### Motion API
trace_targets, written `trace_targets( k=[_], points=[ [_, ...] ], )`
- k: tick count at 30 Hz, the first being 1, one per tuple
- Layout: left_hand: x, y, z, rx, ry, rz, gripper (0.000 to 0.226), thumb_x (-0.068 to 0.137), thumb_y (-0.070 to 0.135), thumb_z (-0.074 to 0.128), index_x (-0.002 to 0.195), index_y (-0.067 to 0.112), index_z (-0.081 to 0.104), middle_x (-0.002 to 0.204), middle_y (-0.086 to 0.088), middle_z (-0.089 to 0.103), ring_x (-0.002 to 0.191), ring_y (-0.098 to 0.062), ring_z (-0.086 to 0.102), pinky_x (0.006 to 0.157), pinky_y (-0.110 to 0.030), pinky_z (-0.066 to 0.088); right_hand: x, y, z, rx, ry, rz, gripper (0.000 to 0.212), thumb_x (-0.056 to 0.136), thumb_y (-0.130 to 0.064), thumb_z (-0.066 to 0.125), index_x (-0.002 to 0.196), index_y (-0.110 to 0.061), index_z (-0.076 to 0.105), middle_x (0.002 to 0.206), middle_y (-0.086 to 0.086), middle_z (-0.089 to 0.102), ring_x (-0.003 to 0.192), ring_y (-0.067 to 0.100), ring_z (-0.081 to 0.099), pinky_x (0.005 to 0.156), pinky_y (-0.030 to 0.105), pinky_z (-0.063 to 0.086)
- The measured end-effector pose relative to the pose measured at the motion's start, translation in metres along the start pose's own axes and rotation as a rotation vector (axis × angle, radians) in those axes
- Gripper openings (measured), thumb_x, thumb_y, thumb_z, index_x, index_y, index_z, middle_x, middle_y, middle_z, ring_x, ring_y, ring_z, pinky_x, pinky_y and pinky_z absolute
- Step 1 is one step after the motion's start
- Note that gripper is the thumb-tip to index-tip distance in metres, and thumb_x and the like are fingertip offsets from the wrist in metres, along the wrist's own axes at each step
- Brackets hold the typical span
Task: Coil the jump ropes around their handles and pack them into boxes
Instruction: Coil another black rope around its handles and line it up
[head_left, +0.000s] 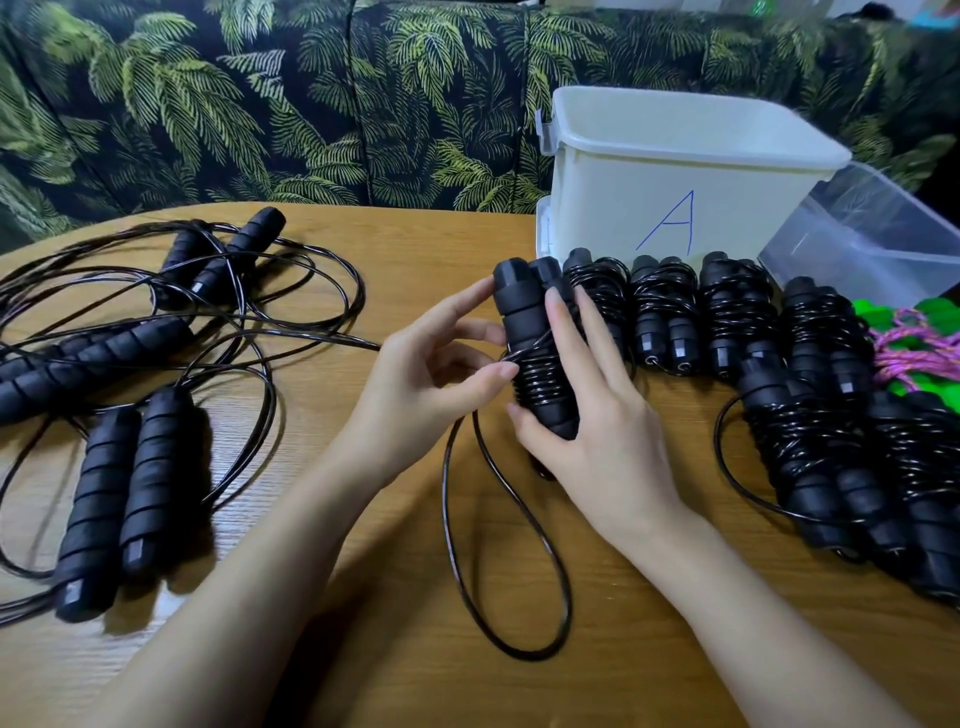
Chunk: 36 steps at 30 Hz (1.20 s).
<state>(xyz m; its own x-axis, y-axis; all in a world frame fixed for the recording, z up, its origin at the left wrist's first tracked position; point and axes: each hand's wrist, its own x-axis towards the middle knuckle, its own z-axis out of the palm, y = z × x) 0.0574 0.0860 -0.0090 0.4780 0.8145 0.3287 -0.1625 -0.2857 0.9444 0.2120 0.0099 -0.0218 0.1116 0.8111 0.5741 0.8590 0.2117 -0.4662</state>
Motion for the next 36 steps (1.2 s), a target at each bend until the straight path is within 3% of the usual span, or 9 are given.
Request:
trace_targets(
  k=[3, 8, 13, 17, 20, 22, 25, 32, 36],
  points=[
    [0.001, 0.000, 0.002, -0.043, 0.010, 0.001, 0.059, 0.084, 0.006, 0.070, 0.138, 0.020, 0.050, 0.098, -0.003, 0.071, 0.085, -0.019, 0.062, 0.085, -0.034, 0.055, 0.000, -0.002, 0.001, 0.278, -0.019, 0.087, 0.082, 0.083, -0.038, 0.064, 0.154, -0.031, 0.022, 0.161, 0.001, 0.029, 0.143, 0.009, 0.032, 0.107, 0.006, 0.027],
    [0.002, 0.002, -0.001, -0.047, 0.111, -0.026, 0.055, 0.080, 0.012, 0.074, 0.132, 0.023, 0.058, 0.094, 0.001, 0.062, 0.079, -0.015, 0.062, 0.081, -0.028, 0.055, 0.000, -0.008, 0.002, 0.512, -0.029, 0.145, 0.083, 0.083, -0.022, 0.071, 0.154, -0.021, 0.029, 0.157, 0.000, 0.037, 0.145, 0.015, 0.035, 0.115, 0.045, 0.037],
    [0.003, 0.005, -0.005, -0.148, 0.049, -0.137, 0.063, 0.082, 0.016, 0.069, 0.140, 0.027, 0.048, 0.114, -0.002, 0.071, 0.102, -0.017, 0.067, 0.087, -0.038, 0.056, 0.002, -0.010, -0.003, 0.657, -0.117, 0.131, 0.078, 0.086, -0.016, 0.069, 0.152, -0.024, 0.028, 0.156, -0.001, 0.038, 0.145, 0.012, 0.034, 0.119, 0.043, 0.030],
    [0.001, 0.004, -0.002, -0.143, 0.062, -0.162, 0.059, 0.081, 0.029, 0.072, 0.137, 0.029, 0.051, 0.115, -0.004, 0.072, 0.103, -0.019, 0.064, 0.097, -0.060, 0.046, 0.002, -0.008, -0.003, 0.534, -0.099, 0.071, 0.072, 0.088, -0.018, 0.067, 0.151, -0.019, 0.033, 0.154, 0.000, 0.035, 0.143, 0.001, 0.030, 0.116, 0.019, 0.025],
    [0.002, 0.004, 0.001, -0.131, 0.101, -0.149, 0.050, 0.084, 0.024, 0.067, 0.131, 0.032, 0.054, 0.111, 0.000, 0.073, 0.098, -0.014, 0.065, 0.089, -0.050, 0.053, 0.002, -0.009, -0.003, 0.433, -0.055, 0.035, 0.071, 0.089, -0.023, 0.067, 0.152, -0.017, 0.034, 0.149, 0.000, 0.037, 0.137, -0.004, 0.033, 0.109, 0.009, 0.025],
    [0.002, 0.004, 0.002, -0.101, 0.113, -0.118, 0.052, 0.080, 0.026, 0.074, 0.128, 0.035, 0.055, 0.106, 0.002, 0.072, 0.091, -0.010, 0.065, 0.079, -0.030, 0.055, 0.001, -0.011, -0.003, 0.335, -0.099, 0.016, 0.079, 0.087, -0.037, 0.065, 0.155, -0.032, 0.025, 0.154, -0.007, 0.033, 0.139, -0.005, 0.031, 0.107, 0.008, 0.027],
    [0.000, 0.000, 0.003, -0.026, 0.116, -0.083, 0.055, 0.072, 0.038, 0.075, 0.124, 0.040, 0.056, 0.101, 0.007, 0.070, 0.087, -0.011, 0.063, 0.083, -0.030, 0.054, -0.003, -0.011, 0.001, 0.190, -0.153, 0.015, 0.089, 0.085, -0.038, 0.071, 0.154, -0.047, 0.015, 0.160, -0.008, 0.025, 0.143, 0.001, 0.030, 0.105, 0.013, 0.032],
    [0.000, 0.002, -0.005, -0.007, -0.046, -0.106, 0.062, 0.084, 0.021, 0.071, 0.138, 0.035, 0.046, 0.116, 0.003, 0.071, 0.106, -0.014, 0.064, 0.097, -0.033, 0.052, 0.002, -0.003, -0.002, 0.369, -0.166, -0.005, 0.081, 0.090, -0.014, 0.071, 0.156, -0.025, 0.026, 0.153, 0.000, 0.037, 0.140, 0.001, 0.036, 0.110, 0.010, 0.028],
    [0.001, 0.005, -0.011, 0.018, -0.056, -0.095, 0.065, 0.082, 0.033, 0.071, 0.142, 0.030, 0.045, 0.115, 0.000, 0.068, 0.107, -0.019, 0.063, 0.096, -0.038, 0.053, 0.005, -0.001, -0.007, 0.516, -0.177, 0.009, 0.080, 0.088, -0.010, 0.070, 0.154, -0.024, 0.027, 0.148, -0.007, 0.043, 0.138, 0.005, 0.040, 0.112, 0.017, 0.030]
  ],
)
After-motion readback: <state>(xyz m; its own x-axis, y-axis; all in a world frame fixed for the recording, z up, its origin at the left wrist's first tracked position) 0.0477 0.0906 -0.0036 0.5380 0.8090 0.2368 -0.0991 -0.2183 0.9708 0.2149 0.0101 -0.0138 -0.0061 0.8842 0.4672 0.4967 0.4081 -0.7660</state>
